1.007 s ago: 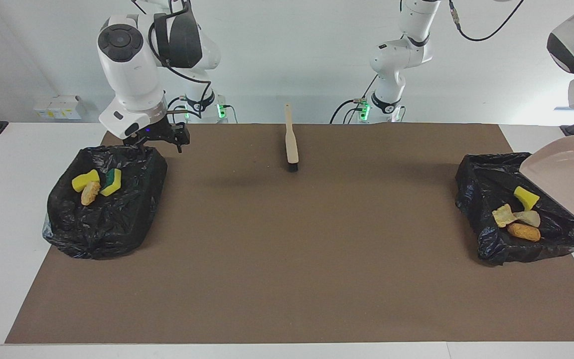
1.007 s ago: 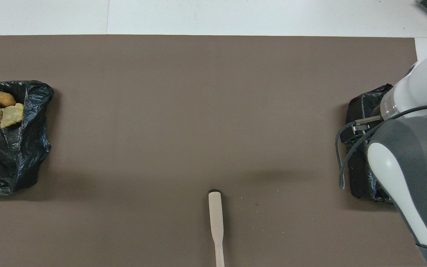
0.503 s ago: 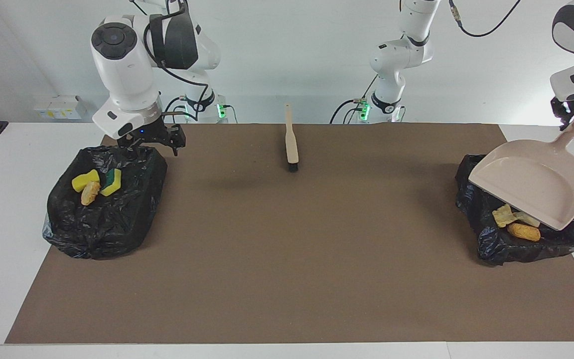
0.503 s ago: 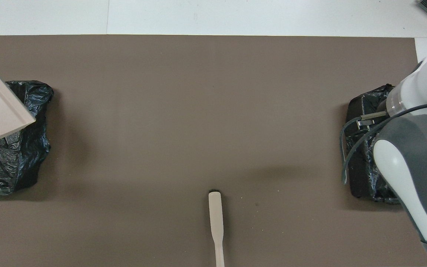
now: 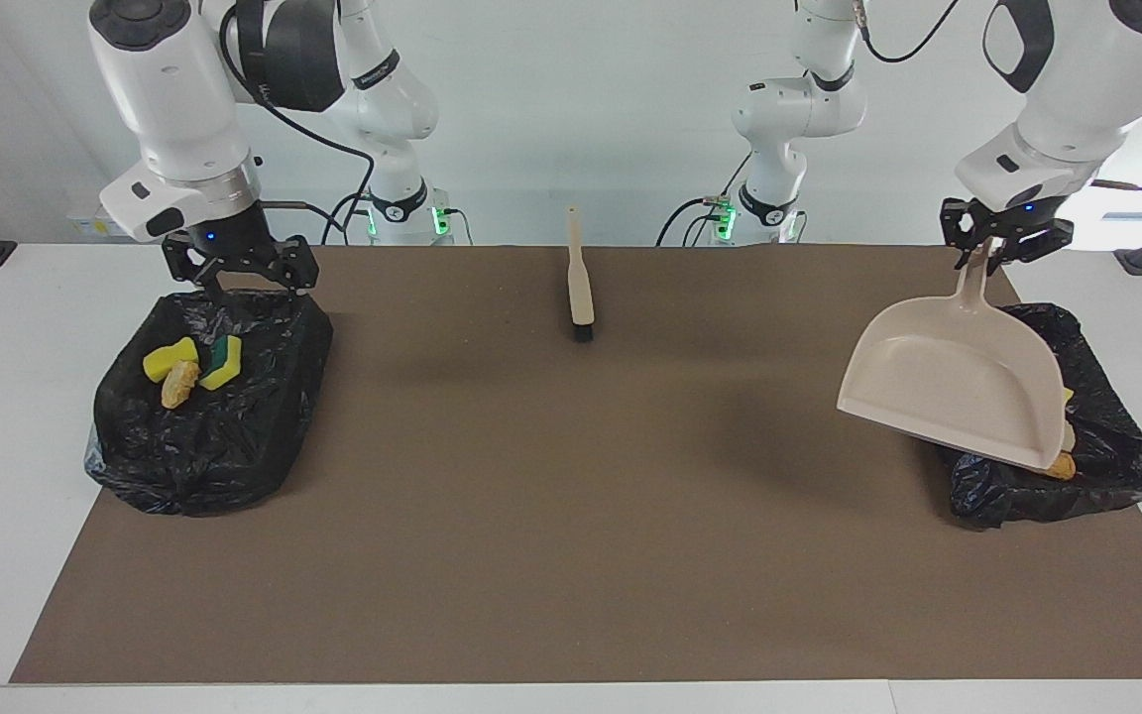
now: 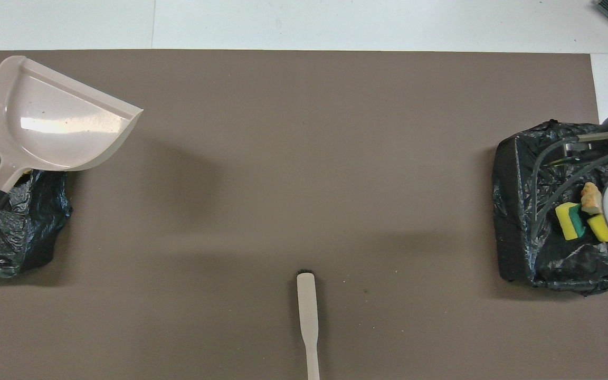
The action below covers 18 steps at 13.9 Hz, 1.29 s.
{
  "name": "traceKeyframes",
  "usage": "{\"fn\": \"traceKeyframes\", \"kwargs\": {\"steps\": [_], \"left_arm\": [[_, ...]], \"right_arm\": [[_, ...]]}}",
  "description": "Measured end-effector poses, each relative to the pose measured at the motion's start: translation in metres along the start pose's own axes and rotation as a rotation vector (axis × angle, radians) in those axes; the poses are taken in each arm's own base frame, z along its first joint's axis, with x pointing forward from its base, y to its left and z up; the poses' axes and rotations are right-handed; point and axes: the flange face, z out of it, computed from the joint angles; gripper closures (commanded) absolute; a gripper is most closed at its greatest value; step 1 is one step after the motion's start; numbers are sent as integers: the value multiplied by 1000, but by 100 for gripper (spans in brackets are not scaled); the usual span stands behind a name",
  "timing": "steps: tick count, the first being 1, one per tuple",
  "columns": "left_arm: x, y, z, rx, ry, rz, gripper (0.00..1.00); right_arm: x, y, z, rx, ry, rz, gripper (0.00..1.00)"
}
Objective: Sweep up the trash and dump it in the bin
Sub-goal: 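Bring the dustpan back with the left gripper and set it down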
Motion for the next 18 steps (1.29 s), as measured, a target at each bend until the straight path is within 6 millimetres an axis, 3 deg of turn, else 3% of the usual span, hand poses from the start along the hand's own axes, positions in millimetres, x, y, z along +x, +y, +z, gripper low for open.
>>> {"fn": "traceKeyframes", "kwargs": {"steps": [2,5,7,11,13,16,18], "left_arm": [[15,38,2,-4,3,-58,100],[41,109,4,-2,46,-115,100],[57,157,7,-17,96,-135,100],[87,231,24,-71,150,-238,100],[107,275,48,-81,151,-304,100],[143,341,99,-105,150,-340,100],[156,362,119,-129,150,-331,100]], "right_arm": [[-1,18,-12,28,7,43,0],[-12,22,-30,80,10,64,0],[-25,16,-38,88,6,77,0],[-37,-5,-36,118,-9,85,0],[-38,-5,-34,120,-14,86,0],[-38,3,-31,127,-19,102,0],[-38,6,-26,127,-29,107,0]]}}
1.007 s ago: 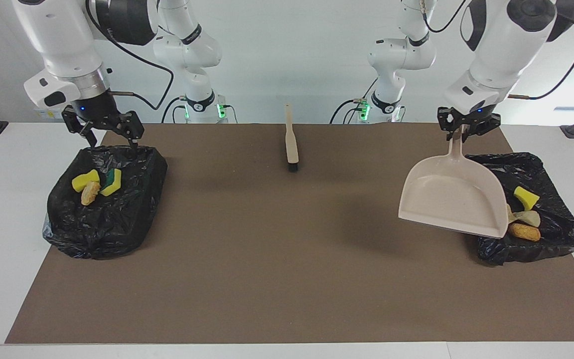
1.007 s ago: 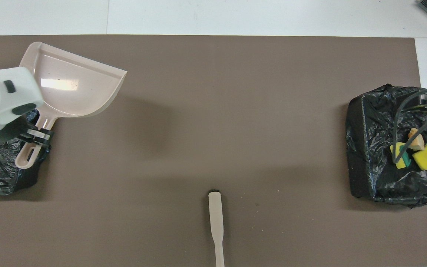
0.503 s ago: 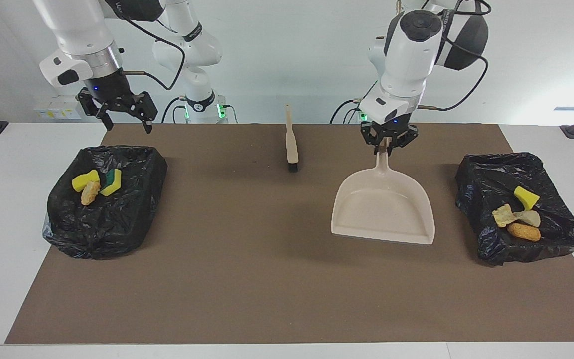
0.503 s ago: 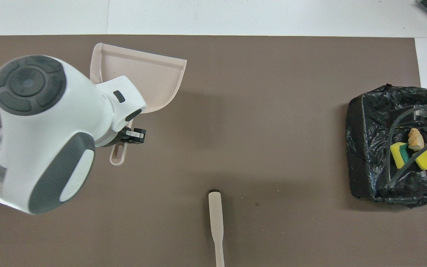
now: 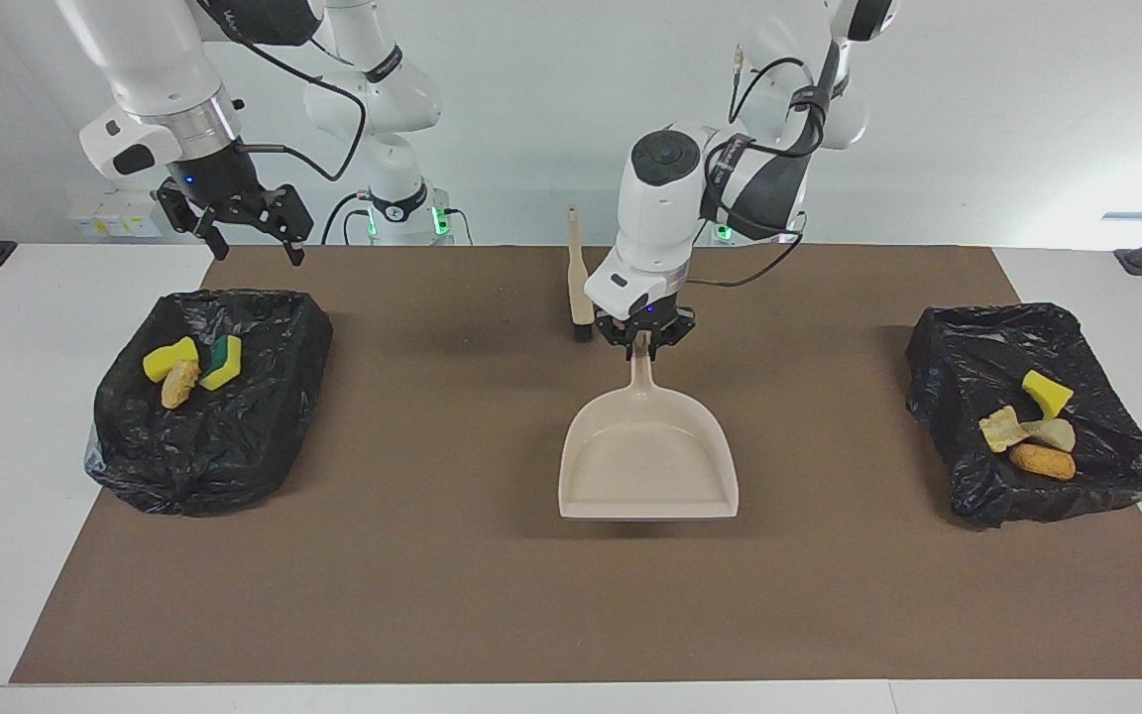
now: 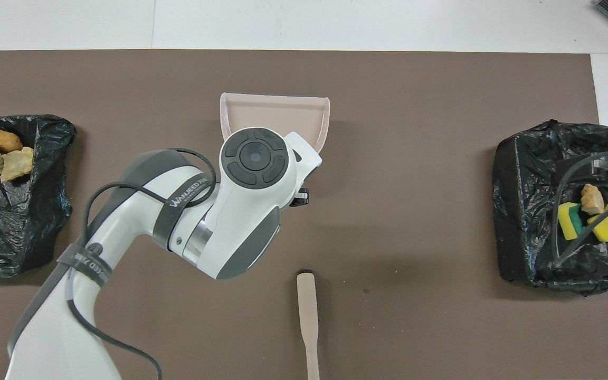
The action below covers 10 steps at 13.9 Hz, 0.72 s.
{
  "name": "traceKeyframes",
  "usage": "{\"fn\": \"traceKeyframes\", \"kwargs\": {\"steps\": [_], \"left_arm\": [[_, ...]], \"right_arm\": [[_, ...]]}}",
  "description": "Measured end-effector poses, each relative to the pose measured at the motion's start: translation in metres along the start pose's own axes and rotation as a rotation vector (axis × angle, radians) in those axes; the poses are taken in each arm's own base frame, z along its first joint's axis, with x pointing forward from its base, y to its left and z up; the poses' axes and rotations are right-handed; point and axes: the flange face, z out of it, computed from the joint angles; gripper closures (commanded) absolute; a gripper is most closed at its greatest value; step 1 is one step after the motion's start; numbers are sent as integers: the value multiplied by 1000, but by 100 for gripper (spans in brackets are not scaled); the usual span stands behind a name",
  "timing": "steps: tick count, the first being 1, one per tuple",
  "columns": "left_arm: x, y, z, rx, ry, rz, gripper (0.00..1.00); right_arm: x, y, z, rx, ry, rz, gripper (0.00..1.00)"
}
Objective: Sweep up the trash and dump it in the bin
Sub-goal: 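Bring the dustpan back with the left gripper and set it down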
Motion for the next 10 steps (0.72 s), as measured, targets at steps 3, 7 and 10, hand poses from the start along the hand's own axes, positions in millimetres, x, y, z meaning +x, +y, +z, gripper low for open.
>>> {"fn": "traceKeyframes", "kwargs": {"steps": [3,7,10], "left_arm": [[-2,14,17,-23,8,4,100],[-15,42,59,-19,-8,35,100],[-18,51,81,-10,-25,49,100]], "right_arm": [[0,0,1,1,-3,1,0],[-1,0,0,1,-1,1,0],[-1,0,0,2,0,1,0]]}}
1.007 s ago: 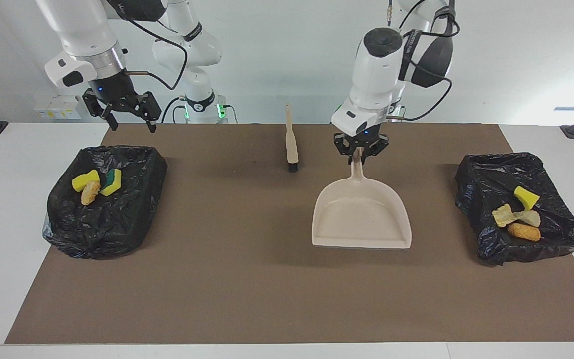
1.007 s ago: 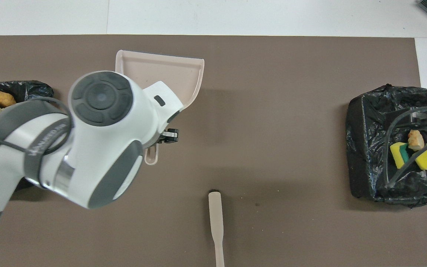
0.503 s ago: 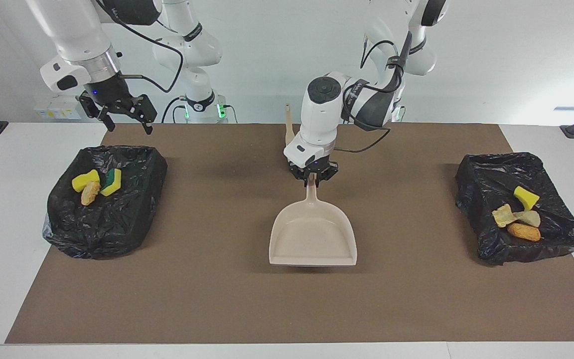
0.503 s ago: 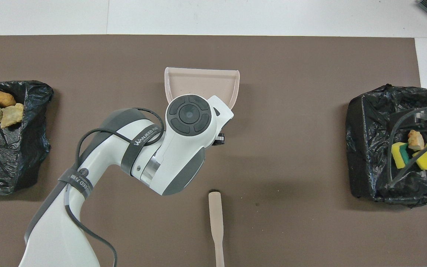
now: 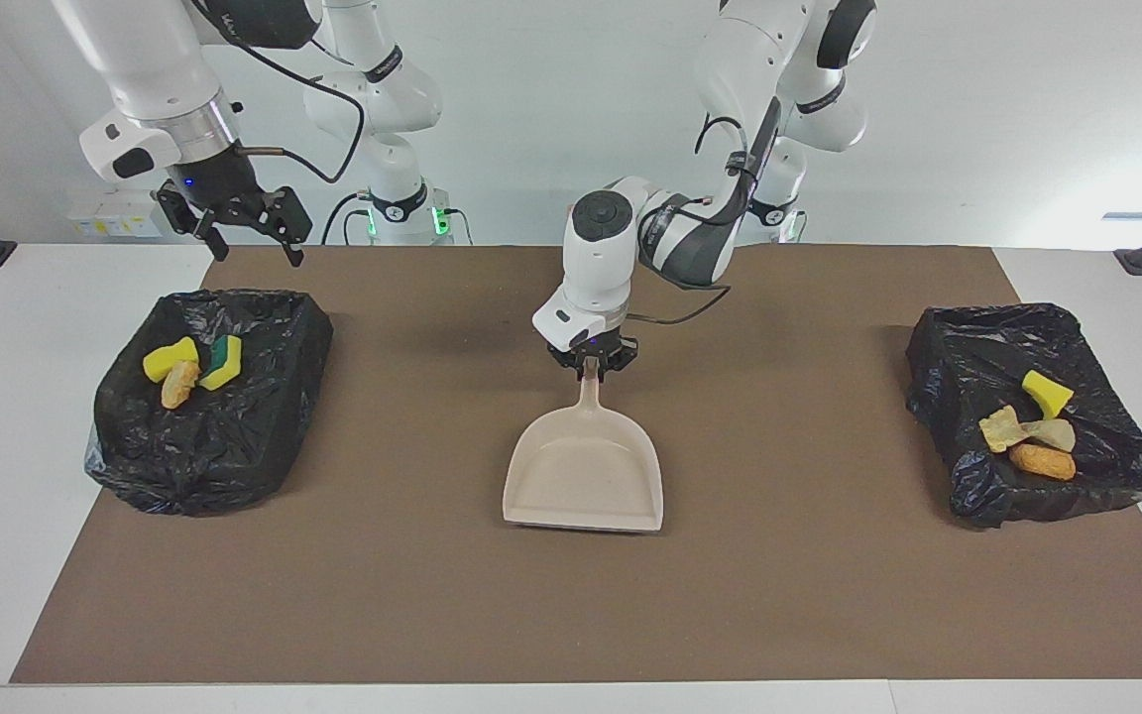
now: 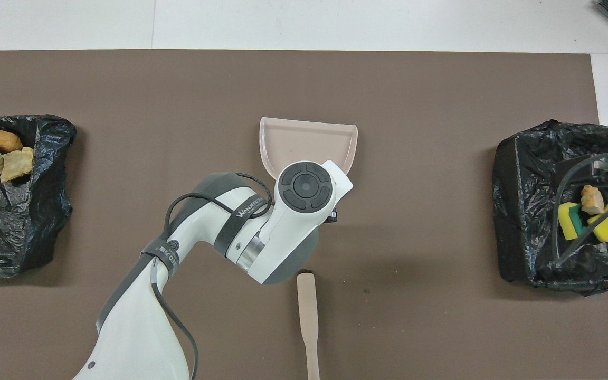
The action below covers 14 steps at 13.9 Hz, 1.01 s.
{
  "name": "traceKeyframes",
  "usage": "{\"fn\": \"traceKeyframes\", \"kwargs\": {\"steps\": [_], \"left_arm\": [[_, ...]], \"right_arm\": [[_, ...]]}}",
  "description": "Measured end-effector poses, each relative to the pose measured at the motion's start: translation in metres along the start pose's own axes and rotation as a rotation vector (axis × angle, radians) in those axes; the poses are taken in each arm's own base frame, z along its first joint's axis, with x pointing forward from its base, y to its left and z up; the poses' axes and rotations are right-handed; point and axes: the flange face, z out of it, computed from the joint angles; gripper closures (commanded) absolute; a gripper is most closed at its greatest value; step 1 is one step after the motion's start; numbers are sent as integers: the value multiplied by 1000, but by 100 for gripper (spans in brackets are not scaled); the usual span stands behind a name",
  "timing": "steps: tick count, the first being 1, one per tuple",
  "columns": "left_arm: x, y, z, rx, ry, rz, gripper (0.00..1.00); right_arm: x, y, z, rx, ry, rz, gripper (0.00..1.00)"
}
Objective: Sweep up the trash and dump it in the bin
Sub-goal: 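Bring the dustpan back with the left gripper and set it down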
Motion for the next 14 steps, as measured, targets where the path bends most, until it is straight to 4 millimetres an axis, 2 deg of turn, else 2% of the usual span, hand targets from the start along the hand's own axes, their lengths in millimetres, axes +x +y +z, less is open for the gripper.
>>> {"fn": "traceKeyframes", "kwargs": {"steps": [1,2,3,4,7,10,12,14], "left_arm": [[1,0,1,-2,2,-1,100],[1,0,1,-2,4,-1,92],[1,0,1,-4,6,-1,54],[3,1,-1,-18,14,-7,1],[8,4,-6,-74,50,-30,0],[13,-3,-8,-76,55,-47,0],[22,-20,-19,-76,64,-76,0],[33,-54,-45,-70,64,-127,0]], "right_arm": [[0,0,0,0,0,0,0],[0,0,0,0,0,0,0],[0,0,0,0,0,0,0],[0,0,0,0,0,0,0],[0,0,0,0,0,0,0],[0,0,0,0,0,0,0],[0,0,0,0,0,0,0],[0,0,0,0,0,0,0]]}}
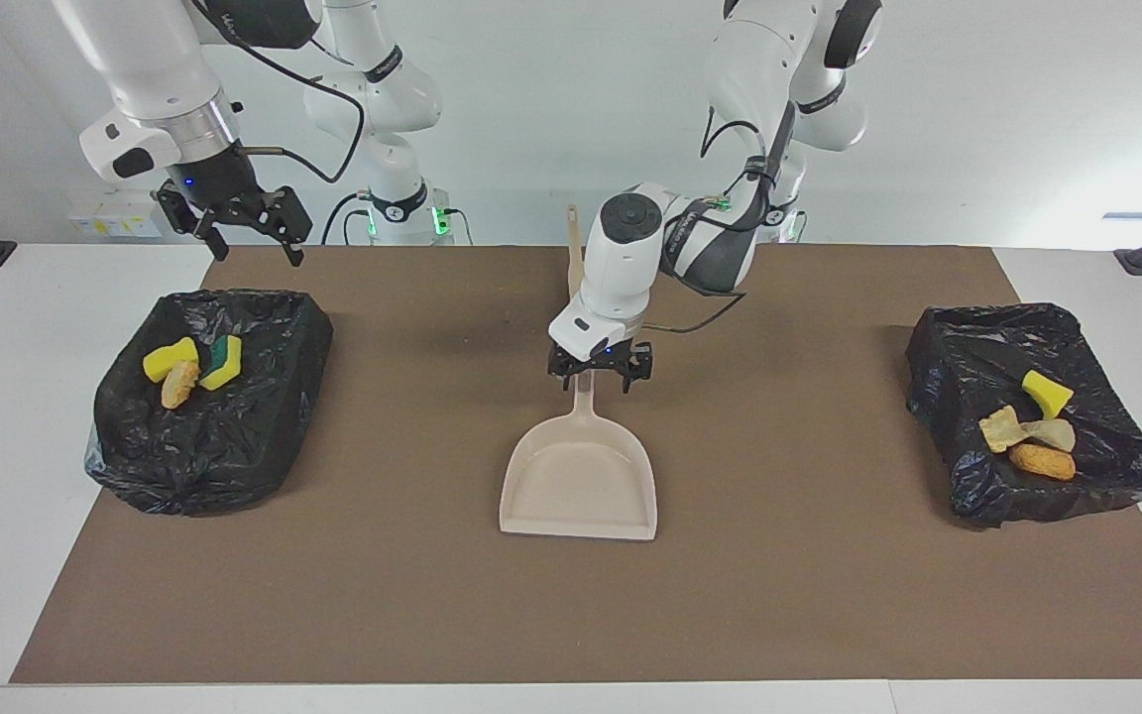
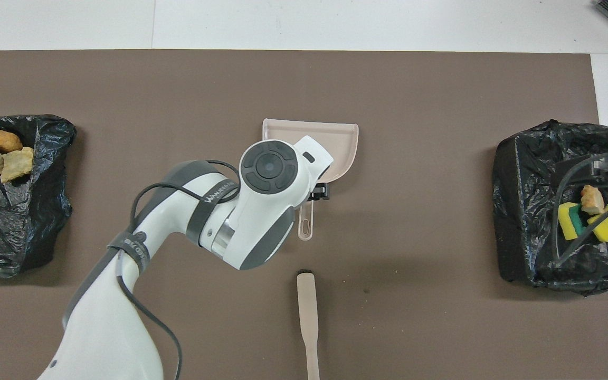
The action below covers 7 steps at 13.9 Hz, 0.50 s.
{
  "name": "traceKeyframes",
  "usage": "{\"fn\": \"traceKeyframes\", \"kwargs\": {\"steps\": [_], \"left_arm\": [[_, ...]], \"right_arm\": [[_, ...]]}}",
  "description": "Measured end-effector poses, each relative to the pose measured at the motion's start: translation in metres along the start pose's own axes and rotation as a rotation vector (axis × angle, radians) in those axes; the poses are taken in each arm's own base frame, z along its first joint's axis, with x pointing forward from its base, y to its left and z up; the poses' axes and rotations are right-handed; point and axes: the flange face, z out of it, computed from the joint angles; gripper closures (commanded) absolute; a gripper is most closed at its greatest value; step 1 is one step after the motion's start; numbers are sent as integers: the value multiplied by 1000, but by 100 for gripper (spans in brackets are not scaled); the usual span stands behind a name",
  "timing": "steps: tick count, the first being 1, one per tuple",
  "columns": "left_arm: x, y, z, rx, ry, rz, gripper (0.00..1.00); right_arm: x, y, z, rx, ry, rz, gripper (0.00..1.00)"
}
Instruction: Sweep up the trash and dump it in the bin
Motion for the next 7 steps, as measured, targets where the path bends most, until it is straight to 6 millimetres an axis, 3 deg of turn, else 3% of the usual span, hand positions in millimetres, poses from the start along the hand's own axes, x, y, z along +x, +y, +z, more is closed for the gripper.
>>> {"fn": "traceKeyframes", "kwargs": {"steps": [5,7], "left_arm": [[30,-89,-58,56,-18,-91,0],[38,-136,-87,67,-37,-62,0]], "right_arm": [[0,0,0,0,0,0,0],[0,0,0,0,0,0,0]]}}
